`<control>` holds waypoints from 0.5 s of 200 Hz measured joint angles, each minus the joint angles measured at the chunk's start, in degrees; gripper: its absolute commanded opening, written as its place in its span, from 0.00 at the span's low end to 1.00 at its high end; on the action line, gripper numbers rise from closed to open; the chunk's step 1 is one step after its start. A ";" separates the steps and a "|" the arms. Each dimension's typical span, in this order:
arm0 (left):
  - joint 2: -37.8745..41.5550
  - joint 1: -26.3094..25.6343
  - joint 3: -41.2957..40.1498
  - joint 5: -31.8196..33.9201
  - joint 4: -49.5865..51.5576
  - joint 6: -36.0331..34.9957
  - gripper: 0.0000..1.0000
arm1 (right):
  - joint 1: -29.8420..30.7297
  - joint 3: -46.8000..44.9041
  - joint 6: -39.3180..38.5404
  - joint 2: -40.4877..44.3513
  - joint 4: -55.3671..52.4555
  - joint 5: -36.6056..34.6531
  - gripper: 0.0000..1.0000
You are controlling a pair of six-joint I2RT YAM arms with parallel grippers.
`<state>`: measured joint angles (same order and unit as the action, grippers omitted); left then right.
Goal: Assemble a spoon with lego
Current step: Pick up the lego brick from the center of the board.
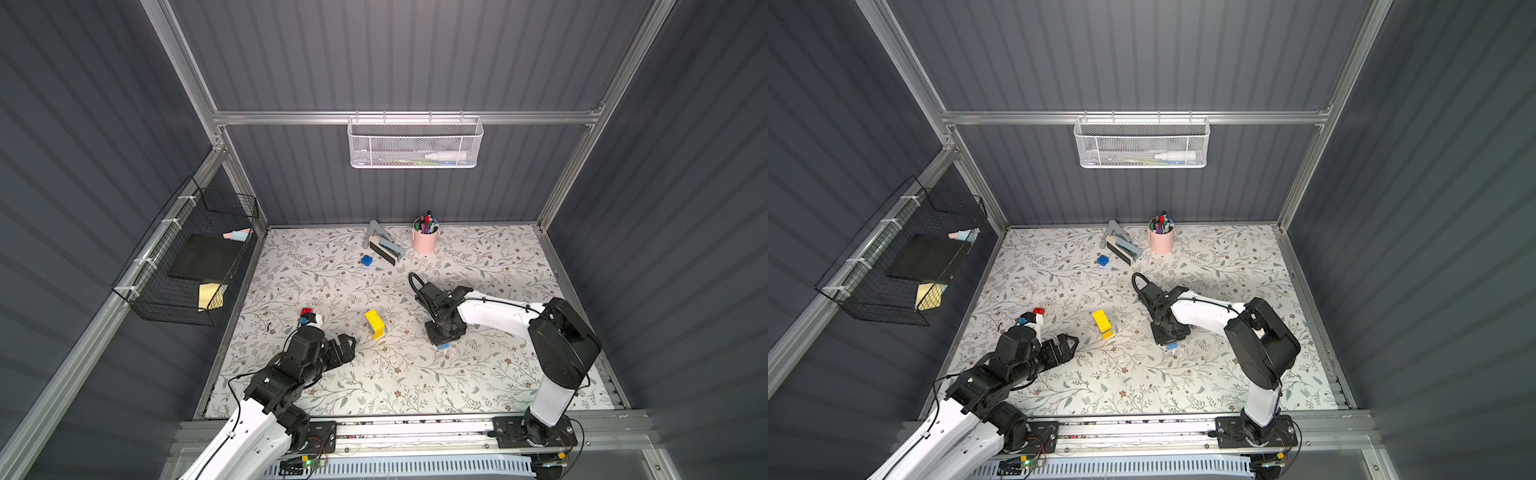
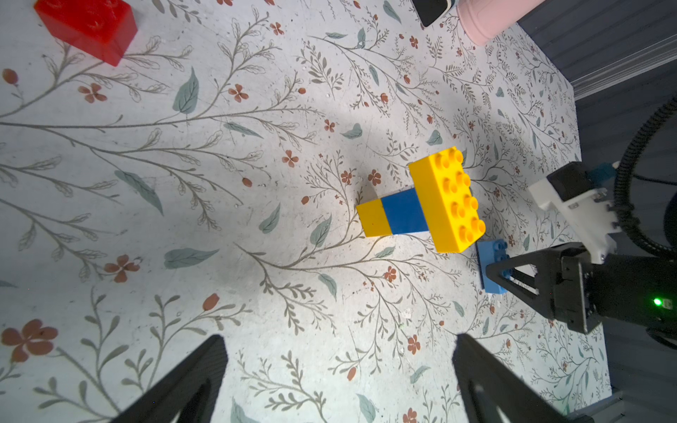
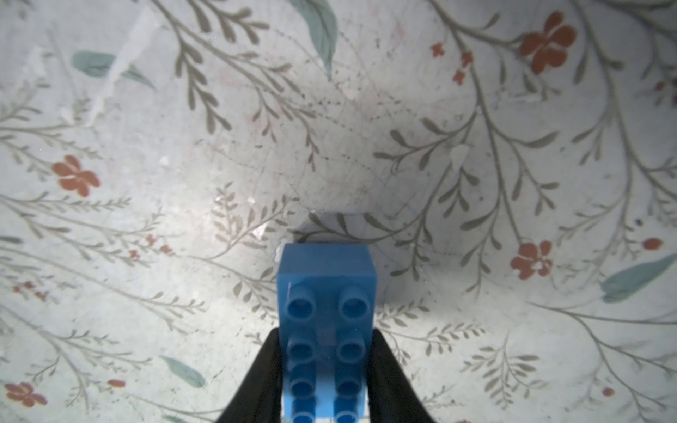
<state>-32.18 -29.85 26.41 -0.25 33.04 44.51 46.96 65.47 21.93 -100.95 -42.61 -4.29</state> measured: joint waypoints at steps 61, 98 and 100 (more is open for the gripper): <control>0.04 0.00 -1.75 -1.38 -0.81 -0.17 0.99 | 13.29 16.68 -0.98 3.98 0.52 -3.34 0.11; 0.15 0.00 -1.75 -1.51 -0.85 -0.17 0.99 | 13.62 25.97 -2.51 -2.03 3.13 -3.89 0.10; 0.17 0.00 -1.75 -1.51 -0.85 -0.17 0.99 | 13.60 26.38 -2.58 -2.43 3.19 -3.91 0.10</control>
<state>-32.01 -29.85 24.67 -1.76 32.18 44.34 60.55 91.85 19.35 -103.37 -39.42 -8.21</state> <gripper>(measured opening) 0.992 0.332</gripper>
